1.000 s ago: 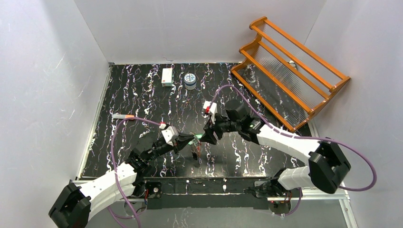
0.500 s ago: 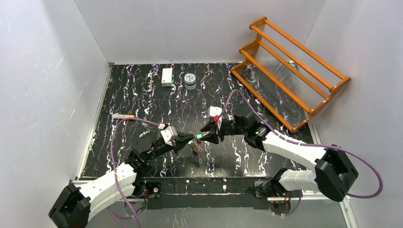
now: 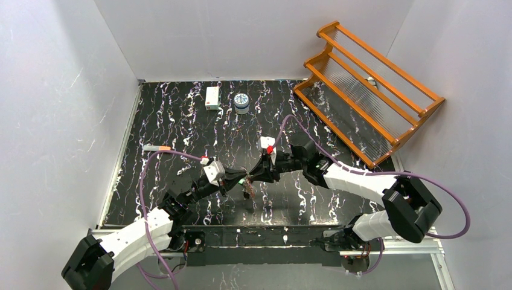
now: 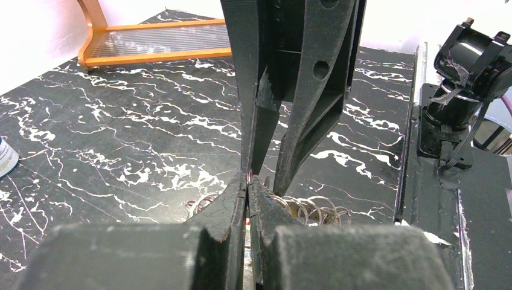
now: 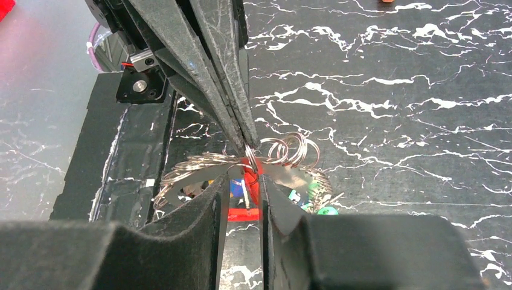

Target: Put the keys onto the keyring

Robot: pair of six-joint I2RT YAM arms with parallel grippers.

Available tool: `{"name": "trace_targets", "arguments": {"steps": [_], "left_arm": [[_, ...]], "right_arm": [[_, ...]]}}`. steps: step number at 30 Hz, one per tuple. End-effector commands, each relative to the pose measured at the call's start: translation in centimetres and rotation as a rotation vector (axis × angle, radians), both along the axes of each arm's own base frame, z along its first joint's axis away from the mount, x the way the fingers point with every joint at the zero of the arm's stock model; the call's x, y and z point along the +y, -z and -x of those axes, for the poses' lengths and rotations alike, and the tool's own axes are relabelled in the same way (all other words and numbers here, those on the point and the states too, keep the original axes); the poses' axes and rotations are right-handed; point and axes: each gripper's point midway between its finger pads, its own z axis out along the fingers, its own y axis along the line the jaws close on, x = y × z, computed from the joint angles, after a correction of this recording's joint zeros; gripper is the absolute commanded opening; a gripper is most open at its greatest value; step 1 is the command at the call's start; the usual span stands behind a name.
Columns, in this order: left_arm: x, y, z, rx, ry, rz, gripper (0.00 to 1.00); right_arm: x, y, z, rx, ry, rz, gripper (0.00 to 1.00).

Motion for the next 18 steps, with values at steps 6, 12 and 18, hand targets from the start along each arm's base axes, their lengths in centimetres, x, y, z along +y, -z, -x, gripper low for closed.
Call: {"name": "trace_targets", "arguments": {"steps": [6, 12, 18], "left_arm": [[-0.12, -2.67, 0.10, -0.082, 0.010, 0.054, 0.00], [-0.12, -2.60, 0.12, -0.081, 0.011, 0.054, 0.00], [-0.11, -2.64, 0.14, -0.081, 0.012, 0.055, 0.00]], "right_arm": [[1.16, -3.53, -0.82, -0.057, -0.013, -0.090, 0.40], [0.60, -3.64, -1.01, -0.084, 0.022, -0.091, 0.41], [0.56, -4.16, -1.14, -0.104, 0.024, -0.105, 0.40]]}}
